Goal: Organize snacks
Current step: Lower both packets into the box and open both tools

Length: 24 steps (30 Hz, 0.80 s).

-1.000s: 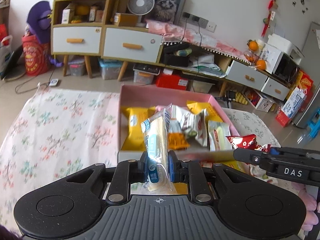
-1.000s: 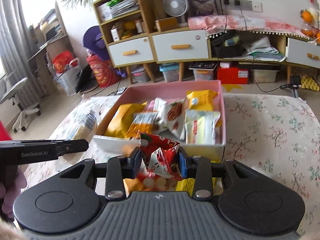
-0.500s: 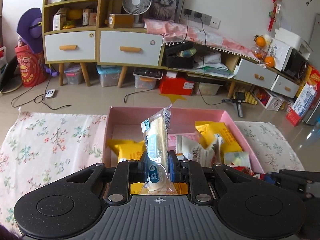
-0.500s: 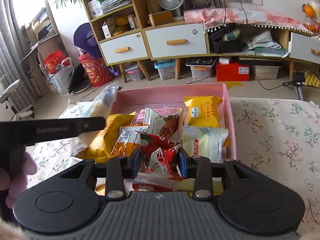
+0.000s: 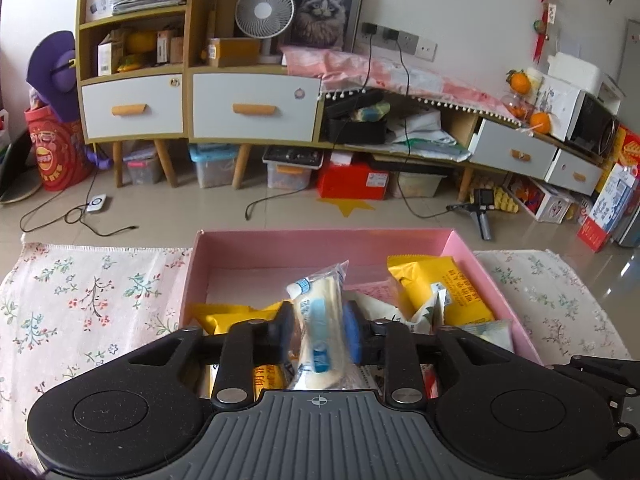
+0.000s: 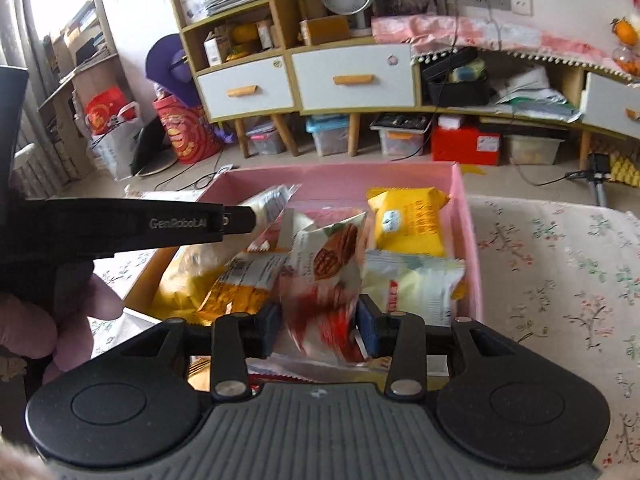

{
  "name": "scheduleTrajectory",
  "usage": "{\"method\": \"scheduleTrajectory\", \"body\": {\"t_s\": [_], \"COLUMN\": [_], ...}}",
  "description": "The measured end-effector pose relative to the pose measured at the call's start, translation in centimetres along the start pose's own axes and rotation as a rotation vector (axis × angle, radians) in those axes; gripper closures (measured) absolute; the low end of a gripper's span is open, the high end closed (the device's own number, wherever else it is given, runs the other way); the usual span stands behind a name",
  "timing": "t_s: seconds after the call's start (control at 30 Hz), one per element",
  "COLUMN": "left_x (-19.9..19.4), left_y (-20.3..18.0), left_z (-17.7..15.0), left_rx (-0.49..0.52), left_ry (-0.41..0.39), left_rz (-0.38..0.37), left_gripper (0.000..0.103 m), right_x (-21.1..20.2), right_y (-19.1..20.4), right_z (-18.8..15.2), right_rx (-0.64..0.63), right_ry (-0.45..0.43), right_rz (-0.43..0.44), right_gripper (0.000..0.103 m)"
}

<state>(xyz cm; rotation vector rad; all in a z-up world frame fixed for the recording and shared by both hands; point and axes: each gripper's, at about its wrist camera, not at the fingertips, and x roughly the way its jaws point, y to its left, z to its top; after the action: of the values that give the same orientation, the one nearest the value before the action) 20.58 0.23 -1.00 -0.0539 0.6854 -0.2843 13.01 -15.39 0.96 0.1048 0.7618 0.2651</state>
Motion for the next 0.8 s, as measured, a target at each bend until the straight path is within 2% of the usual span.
{"method": "scheduleTrajectory", "body": {"t_s": [0.13, 0.23, 0.4, 0.8], "left_x": [-0.9, -1.7, -3.4, -7.5], "left_y": [-0.1, 0.1, 0.1, -0.6], "left_z": [-0.1, -0.5, -1.3, -4.1], "left_rx": [0.012, 0.003, -0.002, 0.023], "left_ry": [-0.002, -0.002, 0.000, 0.020], "left_rz": [0.011, 0.009, 0.010, 0.009], "left_gripper": [0.052, 0.046, 0.040, 0.030], "right_x": [-0.5, -1.0, -1.9, -4.5], "right_y": [-0.2, -0.3, -0.2, -0.2], "right_z": [0.2, 0.3, 0.2, -0.8], "right_rx": [0.009, 0.009, 0.003, -0.005], "right_ry": [-0.006, -0.012, -0.017, -0.017], "right_rz": [-0.005, -0.011, -0.015, -0.033], "right_gripper": [0.051, 0.044, 0.036, 0.027]}}
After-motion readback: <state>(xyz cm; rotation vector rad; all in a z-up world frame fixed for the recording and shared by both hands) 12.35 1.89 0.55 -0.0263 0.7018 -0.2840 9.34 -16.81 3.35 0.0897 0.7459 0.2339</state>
